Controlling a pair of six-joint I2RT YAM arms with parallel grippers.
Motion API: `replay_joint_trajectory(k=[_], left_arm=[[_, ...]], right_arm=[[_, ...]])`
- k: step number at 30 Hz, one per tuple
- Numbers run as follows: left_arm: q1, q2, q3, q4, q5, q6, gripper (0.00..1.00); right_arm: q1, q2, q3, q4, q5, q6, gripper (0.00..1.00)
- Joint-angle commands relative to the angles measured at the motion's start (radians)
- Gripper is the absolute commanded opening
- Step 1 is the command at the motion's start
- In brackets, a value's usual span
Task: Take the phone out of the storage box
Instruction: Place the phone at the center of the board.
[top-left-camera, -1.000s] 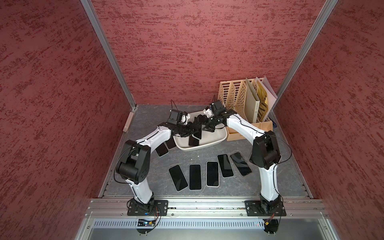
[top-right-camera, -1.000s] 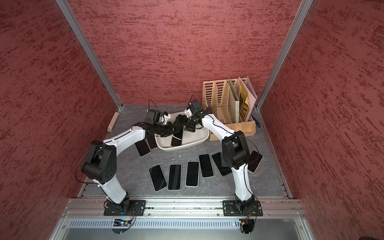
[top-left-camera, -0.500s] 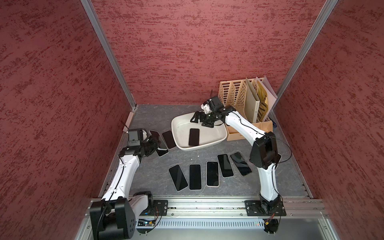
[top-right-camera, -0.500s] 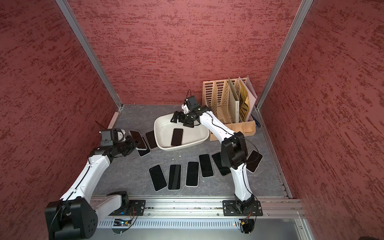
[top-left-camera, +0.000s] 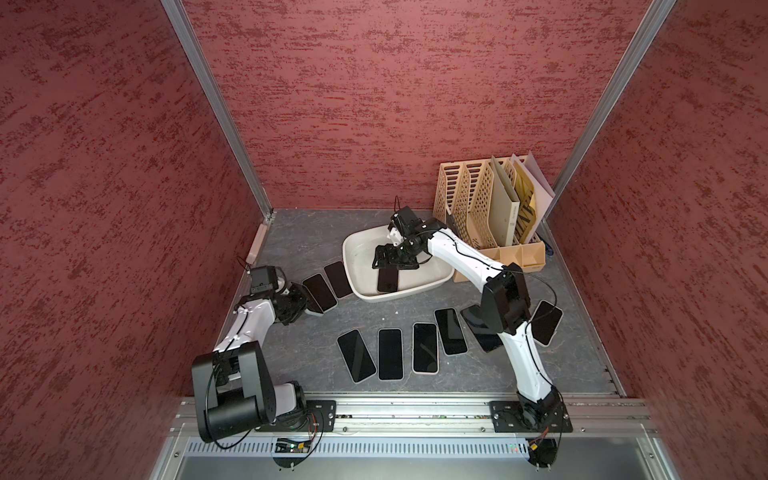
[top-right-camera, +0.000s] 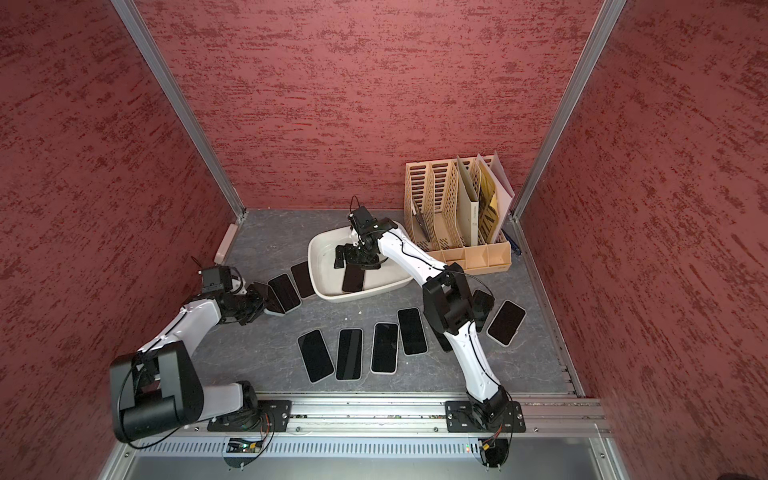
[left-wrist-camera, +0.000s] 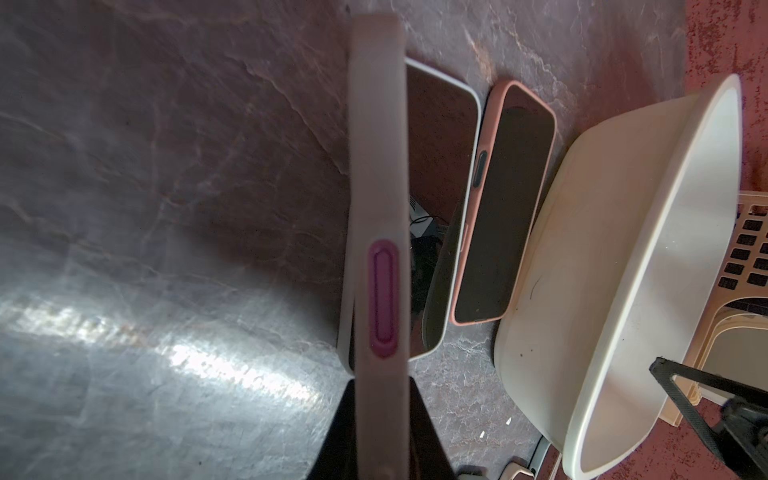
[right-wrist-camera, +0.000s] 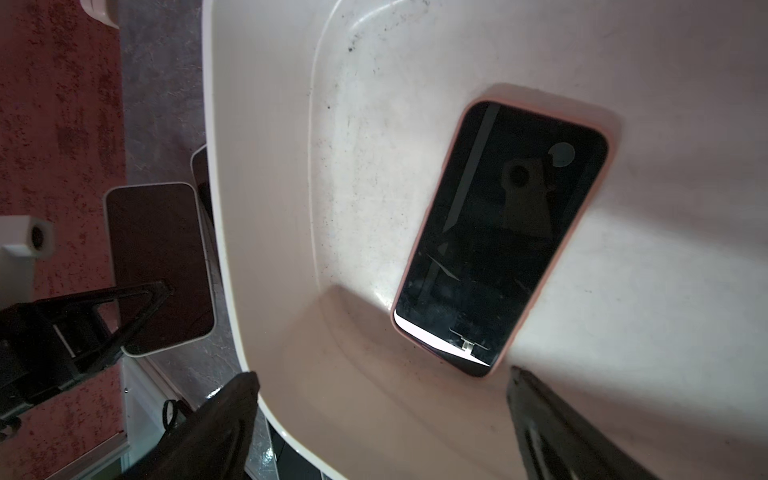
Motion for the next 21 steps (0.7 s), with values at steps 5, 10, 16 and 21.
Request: replay_joint_trajectory(k=[5, 10, 16, 21], left_arm=[[0.062, 0.039, -0.018, 0.063, 0.065, 0.086, 0.0], [0.092, -0.043, -0.04, 0.07, 0.056, 0.134, 0.0], [0.106, 0.059, -0.072, 0.132, 0.12, 0.148, 0.0], [0.11, 0.119, -0.062, 0.152, 0.125, 0.144, 0.0]], right_arm=[[-0.005, -0.005, 0.008, -0.042, 0.035, -0.034, 0.99], [-0.005, 0.007, 0.009, -0.039, 0.029, -0.034, 0.99], [-0.005, 0.031, 0.039, -0.055, 0.024, -0.03, 0.99], [-0.005, 0.037, 0.048, -0.076, 0.029, -0.032, 0.98]])
